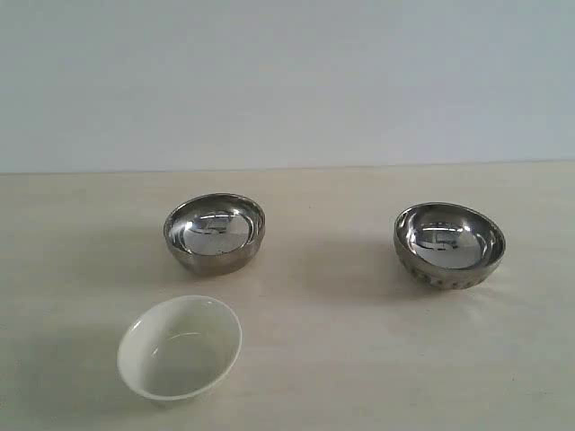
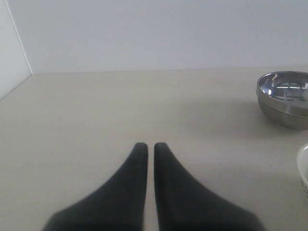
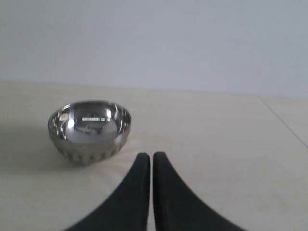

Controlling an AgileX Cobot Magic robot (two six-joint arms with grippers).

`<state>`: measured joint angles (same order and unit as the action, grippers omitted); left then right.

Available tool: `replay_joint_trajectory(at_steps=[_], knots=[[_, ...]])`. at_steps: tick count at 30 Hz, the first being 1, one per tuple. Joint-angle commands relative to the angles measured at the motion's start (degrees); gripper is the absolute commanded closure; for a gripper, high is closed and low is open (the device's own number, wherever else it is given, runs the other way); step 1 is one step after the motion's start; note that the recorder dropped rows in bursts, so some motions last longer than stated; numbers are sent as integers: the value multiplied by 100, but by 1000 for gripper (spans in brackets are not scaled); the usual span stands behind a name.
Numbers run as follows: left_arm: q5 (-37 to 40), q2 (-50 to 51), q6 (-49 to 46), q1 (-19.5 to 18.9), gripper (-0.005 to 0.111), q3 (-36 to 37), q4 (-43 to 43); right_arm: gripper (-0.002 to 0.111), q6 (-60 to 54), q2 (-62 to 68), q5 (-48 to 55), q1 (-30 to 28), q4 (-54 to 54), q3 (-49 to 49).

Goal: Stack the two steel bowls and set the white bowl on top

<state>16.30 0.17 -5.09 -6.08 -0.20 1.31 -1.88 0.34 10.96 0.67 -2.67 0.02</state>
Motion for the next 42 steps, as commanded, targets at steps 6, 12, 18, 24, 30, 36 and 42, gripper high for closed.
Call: replay_joint_trajectory(at_steps=[6, 12, 18, 24, 30, 36, 42], knots=[[-41, -17, 65, -3, 103, 20, 15, 108, -40, -34, -2602, -16, -79, -2], [-41, -17, 65, -3, 103, 20, 15, 108, 41, -34, -4192, -16, -66, -2], [-41, -17, 65, -3, 103, 20, 15, 108, 1549, -34, -6033, -16, -57, -2], [-41, -17, 65, -3, 103, 20, 15, 108, 2074, -34, -5051, -16, -85, -902], [-41, -17, 65, -3, 103, 20, 15, 108, 2465, 453, -2514, -16, -712, -2493], [-41, -17, 65, -3, 103, 20, 15, 67, 2554, 2494, -964, -16, -698, -4045], [-41, -17, 65, -3, 103, 20, 15, 37, 2488, 4285, -54, 22, -434, -4798]])
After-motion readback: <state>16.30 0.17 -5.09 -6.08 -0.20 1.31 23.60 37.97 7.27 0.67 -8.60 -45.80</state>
